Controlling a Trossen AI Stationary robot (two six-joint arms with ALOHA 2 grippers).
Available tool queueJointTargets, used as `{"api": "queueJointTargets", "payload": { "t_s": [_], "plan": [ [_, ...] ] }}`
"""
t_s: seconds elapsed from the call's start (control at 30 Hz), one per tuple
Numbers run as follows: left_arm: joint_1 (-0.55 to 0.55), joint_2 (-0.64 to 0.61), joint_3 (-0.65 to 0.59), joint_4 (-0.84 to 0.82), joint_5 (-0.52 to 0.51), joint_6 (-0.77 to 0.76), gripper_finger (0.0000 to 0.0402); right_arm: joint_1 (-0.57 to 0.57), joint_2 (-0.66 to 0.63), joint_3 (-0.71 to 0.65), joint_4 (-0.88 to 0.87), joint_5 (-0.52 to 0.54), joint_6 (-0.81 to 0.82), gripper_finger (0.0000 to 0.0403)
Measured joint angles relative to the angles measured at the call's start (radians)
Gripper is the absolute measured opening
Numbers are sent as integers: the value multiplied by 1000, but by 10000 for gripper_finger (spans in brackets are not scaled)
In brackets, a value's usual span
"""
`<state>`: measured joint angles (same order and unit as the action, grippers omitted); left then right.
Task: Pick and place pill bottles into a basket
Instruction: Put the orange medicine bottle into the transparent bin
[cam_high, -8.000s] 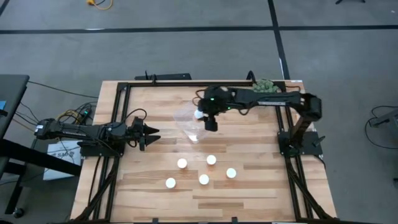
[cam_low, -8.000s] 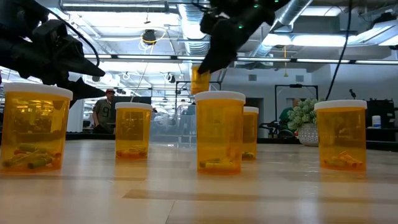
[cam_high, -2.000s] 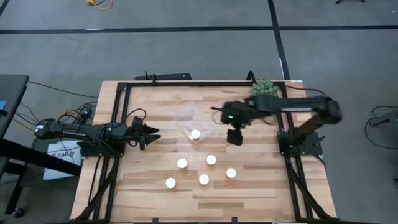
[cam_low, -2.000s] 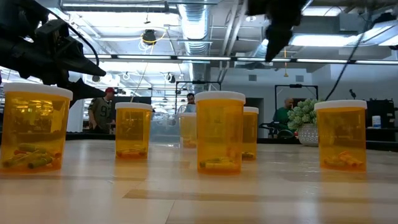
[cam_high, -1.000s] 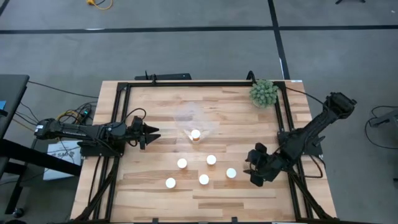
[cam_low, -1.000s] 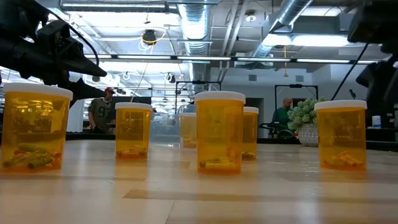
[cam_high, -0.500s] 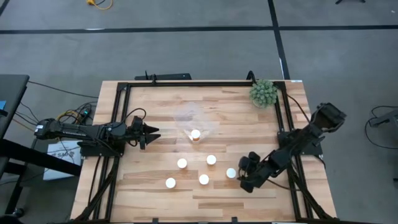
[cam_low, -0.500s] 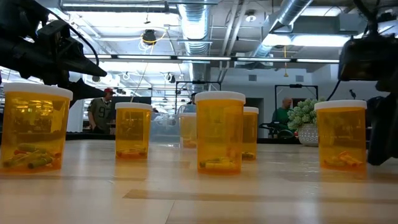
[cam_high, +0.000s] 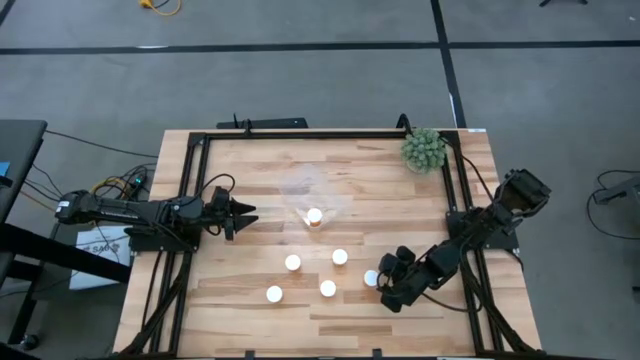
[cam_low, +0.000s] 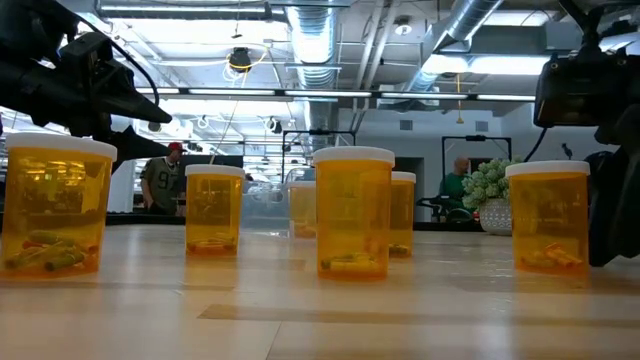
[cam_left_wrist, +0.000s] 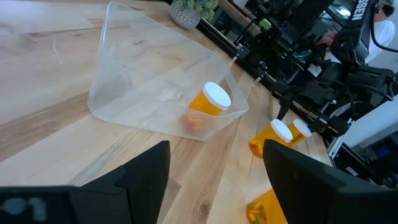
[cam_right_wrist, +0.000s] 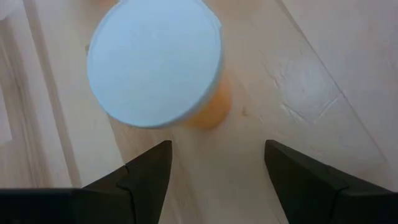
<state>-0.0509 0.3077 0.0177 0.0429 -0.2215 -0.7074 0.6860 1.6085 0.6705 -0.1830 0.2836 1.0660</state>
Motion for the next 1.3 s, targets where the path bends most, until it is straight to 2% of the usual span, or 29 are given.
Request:
{"api": "queueJointTargets", "payload": {
  "t_s": [0.3, 0.5, 0.83, 1.3],
  "plan": [
    [0, 0, 0, -1, 8, -31, 247, -22, -60, -3, -53, -100, -43, 250],
    [0, 0, 0, -2, 8, -20, 247, -19, -110, 37, -116, -104, -183, 250],
    [0, 0, 0, -4, 12, -14, 247, -81, -115, 173, -423, -111, -238, 250],
    [0, 0, 0, -5, 16, -13, 247, -178, -115, 250, -488, -260, -385, 250]
  ]
}}
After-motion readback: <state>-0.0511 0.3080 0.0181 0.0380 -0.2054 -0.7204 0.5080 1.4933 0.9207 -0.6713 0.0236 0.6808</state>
